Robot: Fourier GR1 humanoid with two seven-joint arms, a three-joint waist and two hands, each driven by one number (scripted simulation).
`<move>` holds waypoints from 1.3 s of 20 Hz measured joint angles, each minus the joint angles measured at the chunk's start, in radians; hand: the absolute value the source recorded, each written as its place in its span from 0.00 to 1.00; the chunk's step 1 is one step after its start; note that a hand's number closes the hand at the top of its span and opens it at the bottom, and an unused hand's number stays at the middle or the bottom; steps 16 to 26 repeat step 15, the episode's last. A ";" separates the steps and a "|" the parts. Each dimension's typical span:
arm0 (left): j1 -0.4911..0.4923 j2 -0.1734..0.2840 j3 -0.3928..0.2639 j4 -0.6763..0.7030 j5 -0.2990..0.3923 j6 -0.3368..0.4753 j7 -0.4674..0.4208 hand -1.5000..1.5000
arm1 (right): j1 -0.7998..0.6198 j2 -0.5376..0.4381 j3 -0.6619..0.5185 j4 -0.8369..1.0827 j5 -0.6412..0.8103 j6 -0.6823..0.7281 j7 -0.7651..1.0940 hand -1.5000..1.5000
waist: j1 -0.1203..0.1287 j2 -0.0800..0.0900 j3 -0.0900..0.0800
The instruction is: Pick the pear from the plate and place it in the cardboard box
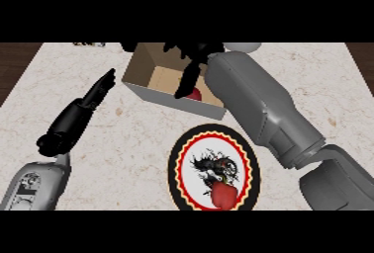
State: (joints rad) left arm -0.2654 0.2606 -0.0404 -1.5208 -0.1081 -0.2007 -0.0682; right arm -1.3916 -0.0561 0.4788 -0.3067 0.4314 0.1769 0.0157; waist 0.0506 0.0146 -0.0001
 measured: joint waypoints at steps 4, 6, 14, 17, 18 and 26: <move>0.004 -0.001 0.002 -0.006 -0.002 0.002 0.002 0.50 | 0.003 0.006 -0.132 -0.040 -0.111 -0.078 -0.091 0.00 | -0.006 0.001 0.002; 0.011 -0.004 0.001 -0.007 -0.004 0.006 -0.003 0.50 | 0.017 0.015 -0.230 -0.063 -0.201 -0.120 -0.122 0.00 | -0.009 0.001 0.003; -0.003 0.007 0.014 -0.004 0.003 -0.008 0.005 0.50 | 0.049 -0.019 -0.522 -0.029 -0.449 -0.194 -0.171 0.00 | -0.004 0.006 0.001; -0.005 0.005 0.011 -0.012 0.004 -0.011 0.012 0.50 | 0.053 -0.028 -0.543 -0.017 -0.462 -0.201 -0.184 0.00 | -0.002 0.007 0.001; -0.005 0.005 0.011 -0.012 0.004 -0.011 0.012 0.50 | 0.053 -0.028 -0.543 -0.017 -0.462 -0.201 -0.184 0.00 | -0.002 0.007 0.001; -0.005 0.005 0.011 -0.012 0.004 -0.011 0.012 0.50 | 0.053 -0.028 -0.543 -0.017 -0.462 -0.201 -0.184 0.00 | -0.002 0.007 0.001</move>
